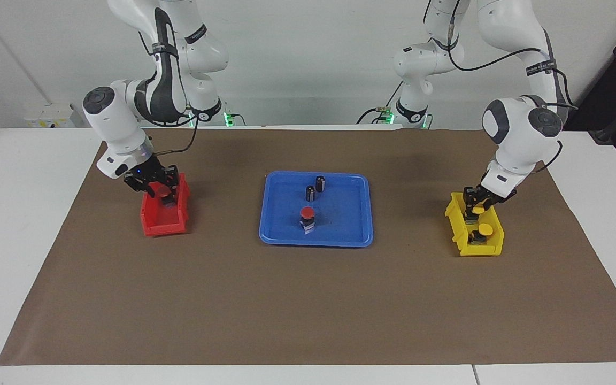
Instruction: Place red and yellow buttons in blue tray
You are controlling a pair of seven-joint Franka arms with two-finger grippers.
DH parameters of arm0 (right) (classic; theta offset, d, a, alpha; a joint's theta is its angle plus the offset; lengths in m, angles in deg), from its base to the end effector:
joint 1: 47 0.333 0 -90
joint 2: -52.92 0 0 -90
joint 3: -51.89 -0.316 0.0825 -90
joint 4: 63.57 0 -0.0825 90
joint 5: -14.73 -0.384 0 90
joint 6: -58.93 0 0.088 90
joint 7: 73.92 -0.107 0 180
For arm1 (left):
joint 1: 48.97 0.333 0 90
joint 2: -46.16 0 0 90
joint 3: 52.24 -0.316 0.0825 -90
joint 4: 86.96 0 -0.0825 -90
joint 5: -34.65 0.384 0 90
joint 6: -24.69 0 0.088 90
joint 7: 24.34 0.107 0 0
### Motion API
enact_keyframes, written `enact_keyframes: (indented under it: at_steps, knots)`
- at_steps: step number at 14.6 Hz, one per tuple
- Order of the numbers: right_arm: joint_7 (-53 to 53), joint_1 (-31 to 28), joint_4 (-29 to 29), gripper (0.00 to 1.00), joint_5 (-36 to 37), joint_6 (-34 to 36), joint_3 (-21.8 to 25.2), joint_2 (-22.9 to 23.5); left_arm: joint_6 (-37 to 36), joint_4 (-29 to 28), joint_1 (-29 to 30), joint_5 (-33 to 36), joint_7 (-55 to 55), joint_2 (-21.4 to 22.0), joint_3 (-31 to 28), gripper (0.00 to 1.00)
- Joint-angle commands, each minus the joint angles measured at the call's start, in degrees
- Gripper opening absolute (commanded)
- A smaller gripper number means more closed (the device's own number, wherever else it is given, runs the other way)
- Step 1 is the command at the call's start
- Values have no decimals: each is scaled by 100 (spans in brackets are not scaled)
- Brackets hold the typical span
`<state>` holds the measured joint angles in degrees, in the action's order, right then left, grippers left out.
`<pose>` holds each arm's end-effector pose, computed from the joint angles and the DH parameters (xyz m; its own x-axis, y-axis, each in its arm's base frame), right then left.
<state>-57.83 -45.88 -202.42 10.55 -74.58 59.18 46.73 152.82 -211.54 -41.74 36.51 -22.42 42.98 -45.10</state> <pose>0.4733 -0.0498 0.3505 0.9920 0.1226 0.0301 0.1243 -0.9904 -0.0613 0.5427 0.0022 0.3678 0.9986 -0.0517 0.0061 -0.0516 -0.9985 -0.0190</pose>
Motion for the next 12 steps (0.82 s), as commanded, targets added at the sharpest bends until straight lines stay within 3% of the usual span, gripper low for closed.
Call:
enact_keyframes:
  at_steps: [1, 3, 5, 7, 9, 12]
  knots:
    - [272, -112, -221, 56, -127, -140, -69, -76, -1100, 844, -72, -37, -78, -86, 33, 3]
    - [325, -112, -326, 46, -127, -140, -69, -111, -2506, 1906, -317, -37, -252, -155, 33, 2]
    - [351, -112, -309, 27, -118, -131, -69, -111, -3397, 2761, -982, -46, -1005, -374, 42, 2]
    - [334, -51, -56, 20, -75, 34, -69, -41, -2851, 2503, -1782, -421, -2521, -341, 42, 2]
    - [264, -33, 741, 20, -65, 866, -104, 195, -1936, 2036, -2686, -739, -3633, -279, 42, 2]
    - [-122, 71, 1763, 20, -65, 1897, -140, 416, -1391, 1834, -3453, -880, -4172, -524, 51, 2]
